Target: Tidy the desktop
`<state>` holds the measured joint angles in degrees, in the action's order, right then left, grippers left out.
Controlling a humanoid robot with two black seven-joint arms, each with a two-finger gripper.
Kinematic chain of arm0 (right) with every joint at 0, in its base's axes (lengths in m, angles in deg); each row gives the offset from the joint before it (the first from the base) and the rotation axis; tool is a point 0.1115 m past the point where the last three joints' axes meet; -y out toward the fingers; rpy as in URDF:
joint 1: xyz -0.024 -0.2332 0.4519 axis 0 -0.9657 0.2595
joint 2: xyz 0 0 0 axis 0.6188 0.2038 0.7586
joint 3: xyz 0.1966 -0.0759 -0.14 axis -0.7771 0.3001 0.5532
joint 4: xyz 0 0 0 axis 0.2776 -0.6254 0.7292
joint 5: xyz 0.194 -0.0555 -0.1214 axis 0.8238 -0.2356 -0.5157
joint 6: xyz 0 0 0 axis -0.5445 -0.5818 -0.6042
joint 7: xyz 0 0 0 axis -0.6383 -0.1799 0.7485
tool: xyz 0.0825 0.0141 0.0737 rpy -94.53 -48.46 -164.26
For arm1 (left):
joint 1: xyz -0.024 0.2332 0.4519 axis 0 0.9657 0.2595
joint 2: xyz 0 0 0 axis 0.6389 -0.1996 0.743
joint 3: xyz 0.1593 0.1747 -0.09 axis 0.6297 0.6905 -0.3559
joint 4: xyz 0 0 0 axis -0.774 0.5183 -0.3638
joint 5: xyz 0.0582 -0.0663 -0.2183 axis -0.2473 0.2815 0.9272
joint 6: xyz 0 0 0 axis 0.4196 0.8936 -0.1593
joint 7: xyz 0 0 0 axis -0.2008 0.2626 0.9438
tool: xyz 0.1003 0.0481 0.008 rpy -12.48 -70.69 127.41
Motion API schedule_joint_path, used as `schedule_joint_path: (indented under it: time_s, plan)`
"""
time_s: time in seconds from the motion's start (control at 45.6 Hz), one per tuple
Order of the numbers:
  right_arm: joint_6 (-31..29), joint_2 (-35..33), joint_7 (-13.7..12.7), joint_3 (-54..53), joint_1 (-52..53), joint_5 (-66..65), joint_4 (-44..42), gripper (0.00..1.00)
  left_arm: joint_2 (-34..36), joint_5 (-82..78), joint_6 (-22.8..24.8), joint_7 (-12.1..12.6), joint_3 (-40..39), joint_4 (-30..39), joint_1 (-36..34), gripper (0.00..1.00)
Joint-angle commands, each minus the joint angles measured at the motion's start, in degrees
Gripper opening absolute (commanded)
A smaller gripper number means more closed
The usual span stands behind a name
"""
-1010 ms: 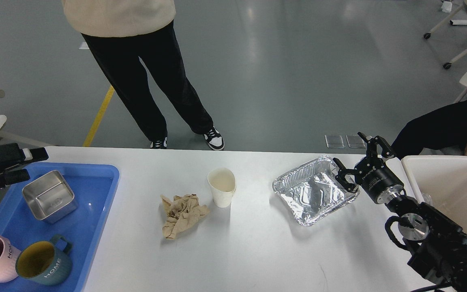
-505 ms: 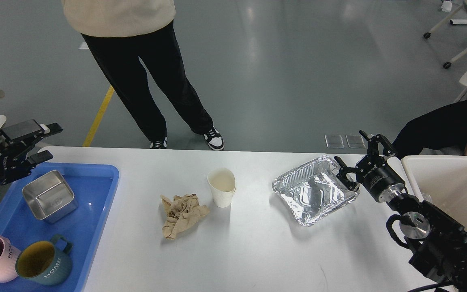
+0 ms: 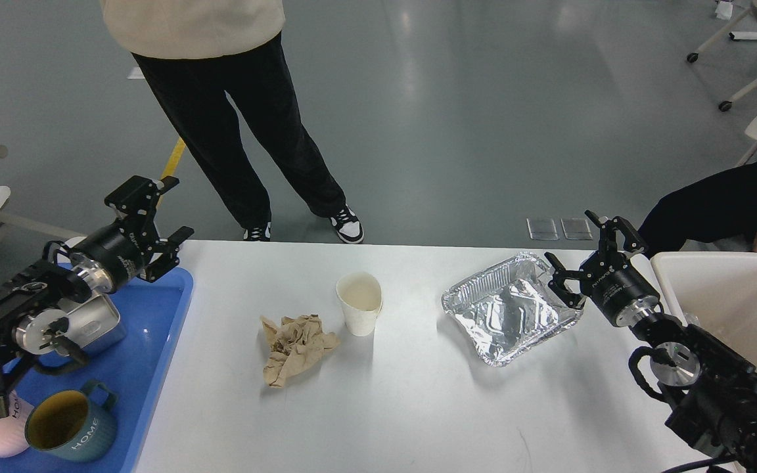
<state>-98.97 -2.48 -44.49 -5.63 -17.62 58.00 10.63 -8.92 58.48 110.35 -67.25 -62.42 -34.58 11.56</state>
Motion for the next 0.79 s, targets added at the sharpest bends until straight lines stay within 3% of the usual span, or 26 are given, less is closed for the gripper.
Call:
schedule_joint_path:
  time_s: [0.0,0.132,0.241,0.505,0.636,0.768]
  plan:
    - [0.0,-0.6,0.0,-0.6,-0.1,0.2,-0.1,1.00,-4.6,1.8,-0.3,2.1,-1.0,-4.4,0.0,0.99]
    - [0.0,-0.8,0.1,-0.7,-0.1,0.6,-0.2,1.00,-8.4,5.8,2.4,5.5,-3.5,-9.9,-0.1,0.99]
    - [0.0,-1.0,0.1,-0.7,-0.1,0.6,-0.3,1.00,-9.4,6.4,5.5,5.7,-4.8,-11.1,-0.2,0.99]
    - [-1.1,-4.0,-0.1,0.7,0.0,-0.1,2.2,1.00,-10.8,6.5,5.5,5.0,-6.6,-11.1,-0.1,0.99]
    - [-0.9,-16.2,-0.9,6.6,-0.7,-5.2,14.8,1.00,-11.6,6.4,5.7,5.0,-6.4,-11.1,0.0,0.99]
    - [1.5,-36.6,-3.6,16.6,-1.1,-14.4,35.4,1.00,-13.5,6.3,5.8,3.4,-6.2,-11.0,0.1,0.99]
